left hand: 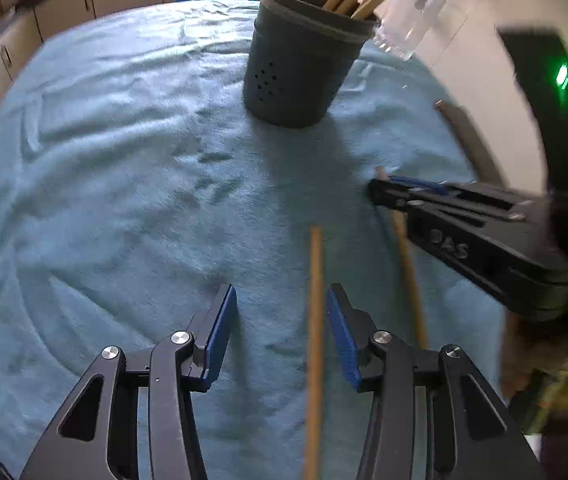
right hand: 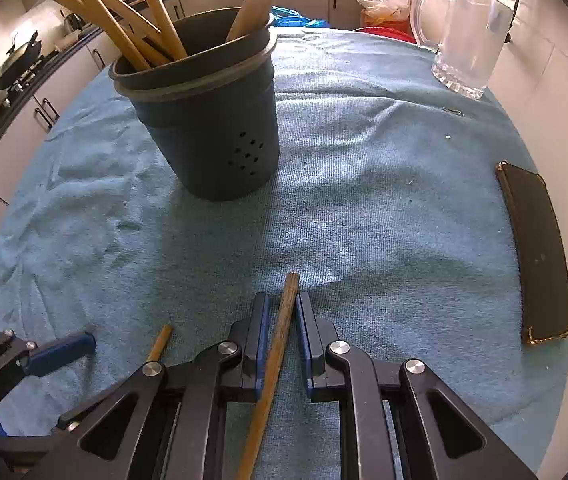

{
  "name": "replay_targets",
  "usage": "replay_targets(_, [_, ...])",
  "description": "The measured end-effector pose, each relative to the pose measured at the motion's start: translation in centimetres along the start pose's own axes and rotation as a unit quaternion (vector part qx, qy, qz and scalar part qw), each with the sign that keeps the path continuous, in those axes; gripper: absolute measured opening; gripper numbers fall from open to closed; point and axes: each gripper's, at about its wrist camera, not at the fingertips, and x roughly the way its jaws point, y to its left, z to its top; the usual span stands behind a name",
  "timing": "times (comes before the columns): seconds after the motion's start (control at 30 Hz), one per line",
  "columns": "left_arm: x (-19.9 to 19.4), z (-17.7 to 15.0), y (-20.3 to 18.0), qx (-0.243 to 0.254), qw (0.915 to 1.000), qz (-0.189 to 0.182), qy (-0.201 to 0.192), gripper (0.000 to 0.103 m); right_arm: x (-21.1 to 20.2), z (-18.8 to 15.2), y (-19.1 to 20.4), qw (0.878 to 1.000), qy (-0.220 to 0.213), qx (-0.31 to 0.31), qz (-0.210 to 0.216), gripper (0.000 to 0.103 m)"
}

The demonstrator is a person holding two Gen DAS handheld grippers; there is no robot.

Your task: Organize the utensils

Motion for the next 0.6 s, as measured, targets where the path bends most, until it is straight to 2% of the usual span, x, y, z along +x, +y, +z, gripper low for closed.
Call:
replay_targets(0.07, [-0.3,-0.2,0.0,0.003,0.9999,-0.010,-0.007,0.045,0.0,0.0,-0.4,1.000,-0.001,0.004,0.010,0.014])
replay_targets(0.2, [0.5,-0.4,-1.4,0.043,0.9986,0.030,-0.002,0.045,0.1,0.1,-0.5,1.000,-0.001,0.002,0.015,0.011])
replay_targets(0.27, [0.9,-0.1,-2.4,0.064,0.9969,0.045,0.002,0.039,0.0,-0.1,-0.5,1.000,0.000,-0.004,0.013,0.010])
replay_targets(0.33, [1.2,0.2,-3.1,0.079,0.9950,0.062,0.002,0.020,-0.1,-0.3,-0.7,1.000,0.005,-0.008,0.014,0.008])
replay_targets(0.37, [1.3,0.4,-3.4,0.085,0.9942,0.066,0.003,0.015,-0.2,-0.5,-0.8,1.000,0.008,-0.010,0.016,0.008])
replay_targets(0.4, [1.4,0.5,-3.5,0.088,0.9939,0.065,0.005,0.006,-0.3,-0.6,-1.0,1.000,0.011,-0.009,0.018,0.008])
replay_targets(0.6, [1.5,1.6,-3.0,0.067,0.9967,0.045,0.005,0.006,0.0,-0.2,-1.7,0.999,0.018,0.007,0.027,0.008])
